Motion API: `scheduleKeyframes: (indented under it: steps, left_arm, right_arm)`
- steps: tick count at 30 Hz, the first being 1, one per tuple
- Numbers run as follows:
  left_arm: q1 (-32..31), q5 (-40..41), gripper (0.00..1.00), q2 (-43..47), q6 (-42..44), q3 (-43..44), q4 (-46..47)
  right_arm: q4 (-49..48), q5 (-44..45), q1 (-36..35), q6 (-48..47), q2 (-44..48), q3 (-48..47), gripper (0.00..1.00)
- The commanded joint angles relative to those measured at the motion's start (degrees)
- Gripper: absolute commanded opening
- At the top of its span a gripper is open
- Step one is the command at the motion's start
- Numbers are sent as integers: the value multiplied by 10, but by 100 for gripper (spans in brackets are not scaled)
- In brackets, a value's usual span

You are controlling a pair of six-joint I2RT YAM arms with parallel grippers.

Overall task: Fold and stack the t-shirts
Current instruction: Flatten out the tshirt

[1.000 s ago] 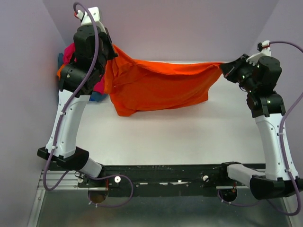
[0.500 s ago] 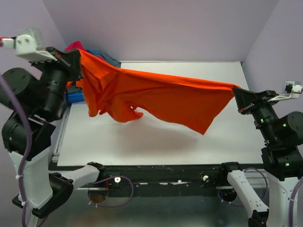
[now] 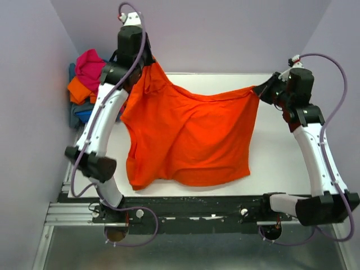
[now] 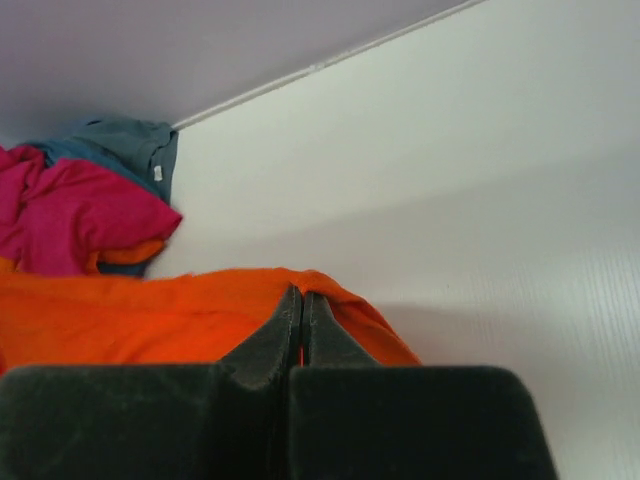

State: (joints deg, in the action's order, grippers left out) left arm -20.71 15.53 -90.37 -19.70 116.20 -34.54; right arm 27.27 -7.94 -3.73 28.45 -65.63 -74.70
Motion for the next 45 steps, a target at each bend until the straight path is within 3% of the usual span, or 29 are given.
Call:
scheduleKeyframes:
  steps: [1, 2, 4, 8, 12, 15, 24, 29, 30, 33, 37, 39, 40, 41, 45]
  left_arm:
    - [9, -32, 0, -108, 4, 279, -60]
    - [9, -36, 0, -123, 10, 338, -64]
    - [9, -47, 0, -110, 11, 353, -26]
    - [10, -85, 0, -11, -2, 185, 125]
    - [10, -80, 0, 41, 1, 49, 169]
    - [10, -78, 0, 74, -13, -71, 182]
    - [8, -70, 0, 207, -143, -503, 155]
    - [-13, -87, 0, 297, -187, -699, 169]
    - [-20, -103, 3, 311, -191, -727, 175]
    - [-35, -140, 25, 342, -197, -766, 186]
    - [-57, -131, 33, 362, -187, -750, 185]
    - [-57, -127, 52, 347, -178, -727, 171]
    - [-57, -122, 68, 337, -174, -714, 162]
    - [-57, -111, 74, 325, -167, -702, 151]
    - [-55, -20, 78, 298, -164, -668, 102]
  right_arm:
    - [5, -27, 17, -8, -65, -147, 1]
    - [9, -56, 29, -5, -82, -182, 1]
    - [25, -101, 57, 14, -114, -250, 1]
    - [35, -146, 93, 47, -151, -328, 1]
    - [35, -175, 109, 54, -152, -305, 1]
    - [10, -188, 110, 57, -130, -209, 1]
    - [-121, -195, 112, 64, 1, 225, 1]
    - [-135, -151, 112, 58, 93, 397, 1]
    - [-132, -131, 111, 60, 114, 422, 3]
    - [-129, -92, 111, 61, 175, 477, 7]
    - [-117, -39, 111, 64, 216, 487, 8]
    - [-113, -30, 112, 62, 211, 482, 11]
    - [-108, -30, 112, 61, 205, 481, 35]
    - [-107, -33, 112, 58, 199, 480, 56]
    - [-103, -36, 112, 59, 205, 492, 59]
